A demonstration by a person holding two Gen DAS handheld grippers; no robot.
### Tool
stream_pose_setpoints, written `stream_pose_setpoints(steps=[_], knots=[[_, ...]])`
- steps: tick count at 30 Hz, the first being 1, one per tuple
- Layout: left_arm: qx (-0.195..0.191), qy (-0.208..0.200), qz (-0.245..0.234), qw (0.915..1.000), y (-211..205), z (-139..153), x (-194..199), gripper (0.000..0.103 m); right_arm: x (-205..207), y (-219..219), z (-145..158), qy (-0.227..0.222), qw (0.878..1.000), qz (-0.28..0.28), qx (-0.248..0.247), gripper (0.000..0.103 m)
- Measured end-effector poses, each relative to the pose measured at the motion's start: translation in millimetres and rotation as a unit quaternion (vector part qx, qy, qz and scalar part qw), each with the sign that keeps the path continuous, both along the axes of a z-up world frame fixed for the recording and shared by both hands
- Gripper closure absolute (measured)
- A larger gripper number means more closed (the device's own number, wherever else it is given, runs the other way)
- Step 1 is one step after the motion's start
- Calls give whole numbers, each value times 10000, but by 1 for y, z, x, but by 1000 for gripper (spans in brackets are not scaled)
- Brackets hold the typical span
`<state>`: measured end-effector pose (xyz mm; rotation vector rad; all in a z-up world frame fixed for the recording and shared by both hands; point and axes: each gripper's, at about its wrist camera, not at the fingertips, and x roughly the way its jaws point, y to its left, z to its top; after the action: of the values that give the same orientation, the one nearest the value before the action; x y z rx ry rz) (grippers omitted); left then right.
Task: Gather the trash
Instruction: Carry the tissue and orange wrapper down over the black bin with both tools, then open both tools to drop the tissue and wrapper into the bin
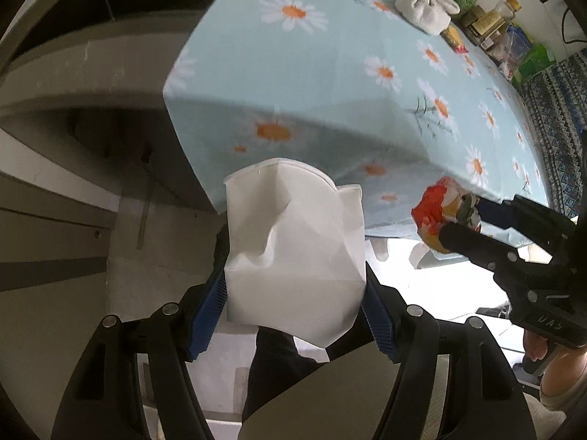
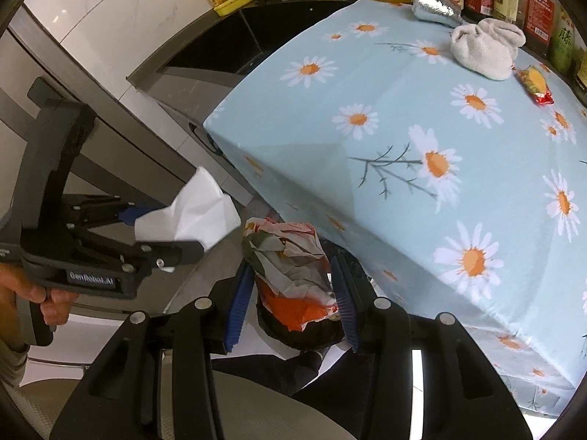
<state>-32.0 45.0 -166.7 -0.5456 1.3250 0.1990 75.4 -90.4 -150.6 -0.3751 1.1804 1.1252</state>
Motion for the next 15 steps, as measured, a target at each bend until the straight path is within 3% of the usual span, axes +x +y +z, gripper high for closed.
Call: stream_pose_setpoints(steps=[15], knots=[[-221, 192, 14, 9996, -7, -20, -12, 35, 0, 6, 1, 59, 10000, -3, 76, 58]])
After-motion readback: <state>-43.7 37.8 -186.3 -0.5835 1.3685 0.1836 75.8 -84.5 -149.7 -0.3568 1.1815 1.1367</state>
